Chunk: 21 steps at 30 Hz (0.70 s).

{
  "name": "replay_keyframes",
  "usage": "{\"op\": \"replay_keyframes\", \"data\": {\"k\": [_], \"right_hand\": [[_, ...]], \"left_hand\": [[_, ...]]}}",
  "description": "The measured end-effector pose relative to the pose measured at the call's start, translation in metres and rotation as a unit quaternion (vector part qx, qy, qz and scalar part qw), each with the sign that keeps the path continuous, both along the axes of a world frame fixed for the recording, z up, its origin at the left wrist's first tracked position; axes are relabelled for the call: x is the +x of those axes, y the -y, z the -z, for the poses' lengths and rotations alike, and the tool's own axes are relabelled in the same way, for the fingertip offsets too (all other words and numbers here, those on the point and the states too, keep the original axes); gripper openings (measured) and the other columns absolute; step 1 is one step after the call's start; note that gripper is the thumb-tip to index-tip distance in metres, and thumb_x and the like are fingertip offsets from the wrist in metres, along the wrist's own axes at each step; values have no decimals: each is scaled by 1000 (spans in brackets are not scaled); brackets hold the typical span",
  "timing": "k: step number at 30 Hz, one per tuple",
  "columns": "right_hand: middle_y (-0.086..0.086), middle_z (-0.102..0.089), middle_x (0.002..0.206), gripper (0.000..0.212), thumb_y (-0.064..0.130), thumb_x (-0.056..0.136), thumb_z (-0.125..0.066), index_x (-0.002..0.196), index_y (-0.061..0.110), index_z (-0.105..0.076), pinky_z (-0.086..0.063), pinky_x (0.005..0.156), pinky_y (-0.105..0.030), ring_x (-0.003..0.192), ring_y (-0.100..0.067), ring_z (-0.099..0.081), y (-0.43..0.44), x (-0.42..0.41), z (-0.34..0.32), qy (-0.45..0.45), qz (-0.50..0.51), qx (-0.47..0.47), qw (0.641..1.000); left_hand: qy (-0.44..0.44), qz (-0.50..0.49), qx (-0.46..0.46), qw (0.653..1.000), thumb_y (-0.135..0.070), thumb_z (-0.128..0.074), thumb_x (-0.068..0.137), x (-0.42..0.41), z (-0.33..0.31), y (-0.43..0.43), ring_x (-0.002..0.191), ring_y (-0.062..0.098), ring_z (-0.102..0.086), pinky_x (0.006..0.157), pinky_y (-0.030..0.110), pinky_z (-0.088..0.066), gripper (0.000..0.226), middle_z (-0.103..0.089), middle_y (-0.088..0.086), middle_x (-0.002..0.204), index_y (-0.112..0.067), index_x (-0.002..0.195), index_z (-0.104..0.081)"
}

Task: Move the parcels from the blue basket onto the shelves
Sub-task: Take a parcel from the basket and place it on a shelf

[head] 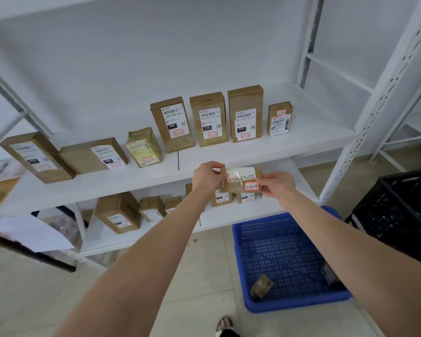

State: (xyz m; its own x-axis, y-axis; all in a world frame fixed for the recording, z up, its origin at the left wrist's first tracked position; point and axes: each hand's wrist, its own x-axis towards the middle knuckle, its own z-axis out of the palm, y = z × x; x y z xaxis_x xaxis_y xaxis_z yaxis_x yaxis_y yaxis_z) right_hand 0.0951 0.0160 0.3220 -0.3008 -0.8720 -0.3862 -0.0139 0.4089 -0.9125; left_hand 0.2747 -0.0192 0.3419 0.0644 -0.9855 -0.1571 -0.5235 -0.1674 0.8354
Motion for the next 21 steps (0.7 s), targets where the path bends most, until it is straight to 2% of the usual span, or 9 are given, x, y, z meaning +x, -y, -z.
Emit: {"op": "replay_keyframes", "data": {"k": [4,7,11,14,19,21], "right_hand": [[-9,-67,85,10,5,84,-71,86,3,-62,-53,55,-18,69,-16,-66,-5,7,-3,-12,1,9,1000],[-11,-68,86,11,6,84,-72,80,6,-62,-53,59,-18,73,-18,-67,-5,12,-3,-23,-1,12,1000],[-11,-70,89,10,8,84,-72,86,4,-63,-55,64,-22,76,-19,-69,1,21,0,-30,-5,18,999],[-12,-71,88,9,8,84,-72,82,6,-64,-57,74,-29,81,-22,-70,10,31,0,-40,-9,22,999],[-11,-70,85,13,7,85,-71,77,8,-61,-54,65,-24,73,-19,-67,28,61,-2,-37,-13,20,999],[-10,-72,85,12,10,84,-72,77,9,-62,-55,67,-25,74,-19,-68,39,73,-1,-56,-17,24,998]], "left_hand": [[-1,-17,2,1000,-14,-72,82,6,0,-7,69,15,-63,79,37,-59,25,-72,6,97,-20,107,-69],[6,-25,3,1000,-16,-71,84,11,1,-9,73,16,-65,78,36,-59,25,-71,4,99,-19,109,-69],[10,-31,9,999,-17,-69,86,22,2,-8,75,16,-66,76,34,-59,24,-69,1,100,-20,110,-69],[2,-39,12,999,-16,-67,87,33,2,-4,79,20,-68,79,37,-59,24,-70,3,100,-20,111,-69],[0,-41,11,999,-15,-64,89,62,4,12,77,21,-68,81,37,-58,25,-71,5,98,-18,114,-69],[3,-40,13,999,-16,-64,89,75,6,20,82,23,-69,82,37,-58,26,-71,6,100,-17,115,-68]]}}
